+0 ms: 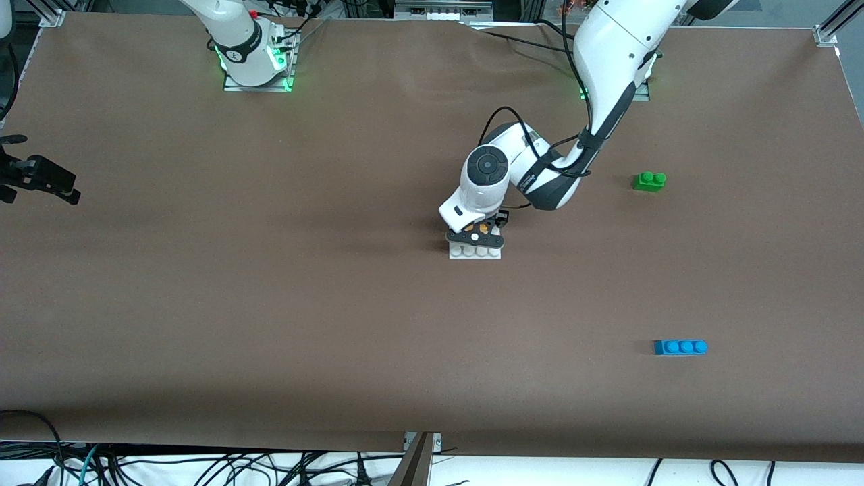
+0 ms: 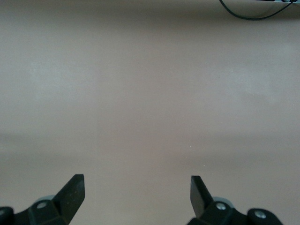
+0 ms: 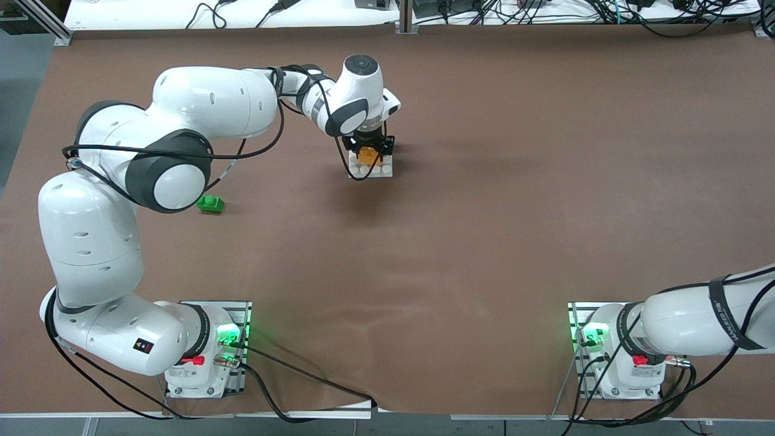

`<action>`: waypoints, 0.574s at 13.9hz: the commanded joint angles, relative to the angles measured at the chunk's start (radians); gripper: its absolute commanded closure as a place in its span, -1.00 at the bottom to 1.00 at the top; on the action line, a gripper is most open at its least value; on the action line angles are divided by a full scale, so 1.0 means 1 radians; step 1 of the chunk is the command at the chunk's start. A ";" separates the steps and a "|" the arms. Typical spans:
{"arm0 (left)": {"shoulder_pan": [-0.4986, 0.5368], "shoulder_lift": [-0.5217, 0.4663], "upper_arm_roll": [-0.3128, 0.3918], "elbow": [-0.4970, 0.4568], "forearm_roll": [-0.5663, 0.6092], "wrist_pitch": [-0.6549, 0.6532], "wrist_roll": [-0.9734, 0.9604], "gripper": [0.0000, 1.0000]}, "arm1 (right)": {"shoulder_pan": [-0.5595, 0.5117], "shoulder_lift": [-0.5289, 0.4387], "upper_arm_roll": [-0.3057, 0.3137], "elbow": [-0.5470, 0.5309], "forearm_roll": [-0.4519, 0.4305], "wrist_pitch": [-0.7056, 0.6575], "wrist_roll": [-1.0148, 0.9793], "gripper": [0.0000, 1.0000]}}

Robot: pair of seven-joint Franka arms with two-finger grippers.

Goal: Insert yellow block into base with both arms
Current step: 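Press the yellow brick down onto the plate studs with the left gripper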

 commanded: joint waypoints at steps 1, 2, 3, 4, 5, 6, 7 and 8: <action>-0.009 0.003 0.004 -0.008 0.035 -0.050 -0.001 0.71 | -0.015 -0.007 0.012 -0.005 -0.004 -0.003 -0.008 -1.00; -0.009 0.005 0.004 -0.008 0.035 -0.050 -0.001 0.71 | -0.015 -0.007 0.014 -0.005 -0.004 -0.003 -0.008 -1.00; -0.011 0.005 0.004 -0.008 0.035 -0.050 -0.001 0.71 | -0.015 -0.007 0.012 -0.005 -0.004 -0.003 -0.008 -1.00; -0.012 0.005 0.004 -0.008 0.035 -0.050 -0.001 0.72 | -0.015 -0.007 0.012 -0.005 -0.004 -0.003 -0.008 -1.00; -0.012 0.006 0.006 -0.008 0.035 -0.050 -0.001 0.72 | -0.015 -0.007 0.012 -0.005 -0.004 -0.003 -0.008 -1.00; -0.014 0.011 0.006 -0.008 0.038 -0.048 -0.001 0.72 | -0.015 -0.007 0.012 -0.005 -0.004 -0.003 -0.008 -1.00; -0.014 0.014 0.006 -0.008 0.058 -0.042 -0.002 0.72 | -0.015 -0.007 0.012 -0.005 -0.004 -0.003 -0.008 -1.00; -0.012 0.014 0.007 -0.008 0.069 -0.042 -0.002 0.72 | -0.015 -0.007 0.012 -0.005 -0.004 -0.003 -0.008 -1.00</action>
